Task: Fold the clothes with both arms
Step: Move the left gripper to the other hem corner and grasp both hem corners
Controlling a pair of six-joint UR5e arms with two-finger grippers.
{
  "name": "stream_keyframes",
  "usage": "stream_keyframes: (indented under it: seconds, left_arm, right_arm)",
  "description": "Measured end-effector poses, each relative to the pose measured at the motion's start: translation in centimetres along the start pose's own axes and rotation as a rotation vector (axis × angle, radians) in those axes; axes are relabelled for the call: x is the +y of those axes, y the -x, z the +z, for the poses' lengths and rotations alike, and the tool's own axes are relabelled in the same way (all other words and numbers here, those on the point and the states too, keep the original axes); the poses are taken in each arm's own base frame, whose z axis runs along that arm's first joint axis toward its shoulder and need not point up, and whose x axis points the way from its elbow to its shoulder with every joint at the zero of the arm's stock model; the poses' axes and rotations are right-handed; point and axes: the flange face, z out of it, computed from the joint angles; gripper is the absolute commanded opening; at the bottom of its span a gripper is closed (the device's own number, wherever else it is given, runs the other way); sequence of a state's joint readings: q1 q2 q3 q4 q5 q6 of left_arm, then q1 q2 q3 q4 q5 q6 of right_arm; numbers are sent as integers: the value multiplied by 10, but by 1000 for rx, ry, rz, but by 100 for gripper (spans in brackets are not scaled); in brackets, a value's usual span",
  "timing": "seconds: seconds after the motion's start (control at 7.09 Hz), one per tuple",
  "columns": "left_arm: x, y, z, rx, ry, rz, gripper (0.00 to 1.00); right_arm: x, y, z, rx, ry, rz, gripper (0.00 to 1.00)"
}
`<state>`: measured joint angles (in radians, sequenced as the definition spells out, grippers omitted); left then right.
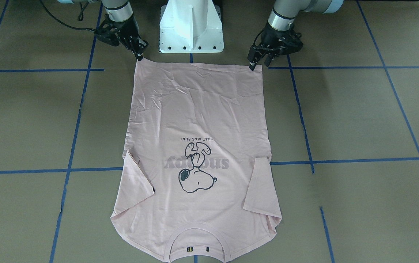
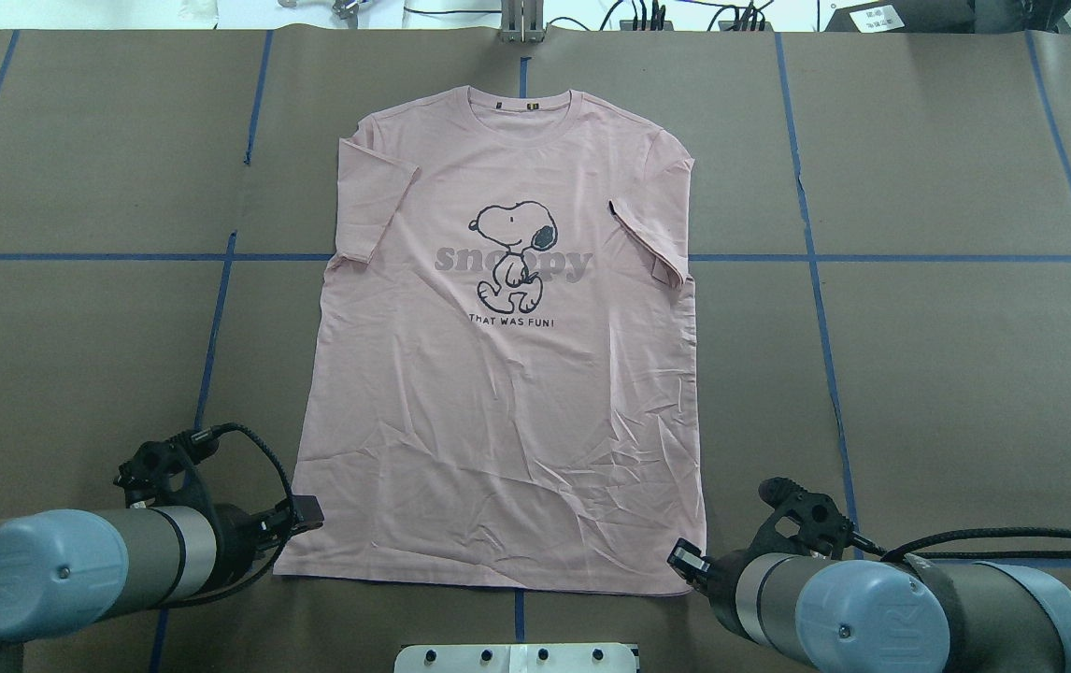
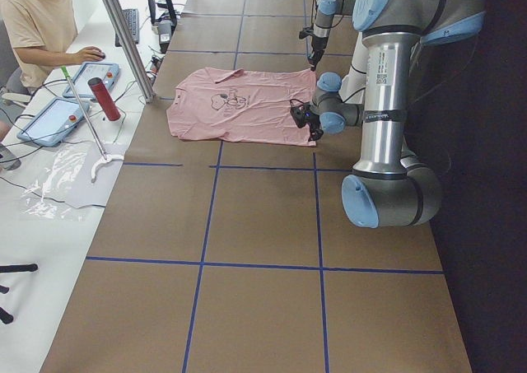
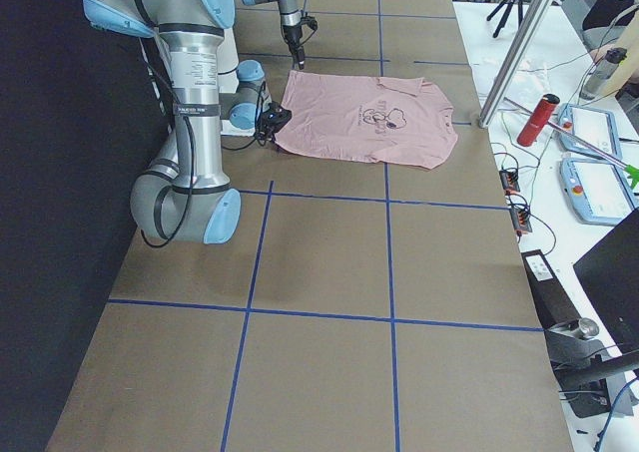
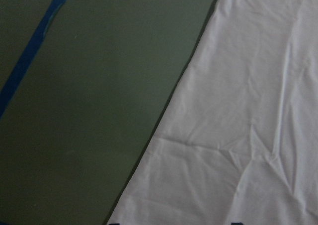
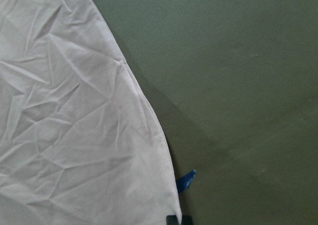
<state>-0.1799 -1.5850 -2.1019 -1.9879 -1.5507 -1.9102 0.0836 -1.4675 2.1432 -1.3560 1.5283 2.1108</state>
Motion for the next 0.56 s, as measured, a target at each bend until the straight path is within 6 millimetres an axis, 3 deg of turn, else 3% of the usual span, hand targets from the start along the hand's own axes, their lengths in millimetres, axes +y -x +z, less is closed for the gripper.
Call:
stream_keyframes:
  seconds: [0.28,0.56]
  left_arm:
    - [8,10,16,-29,-13,-1,70]
    - [8,14,23,-43,-19,0,59]
  right_arm:
    - [-1,0,-1,-1,-1,1,0]
    - [0,0,-1,-1,-1,1,0]
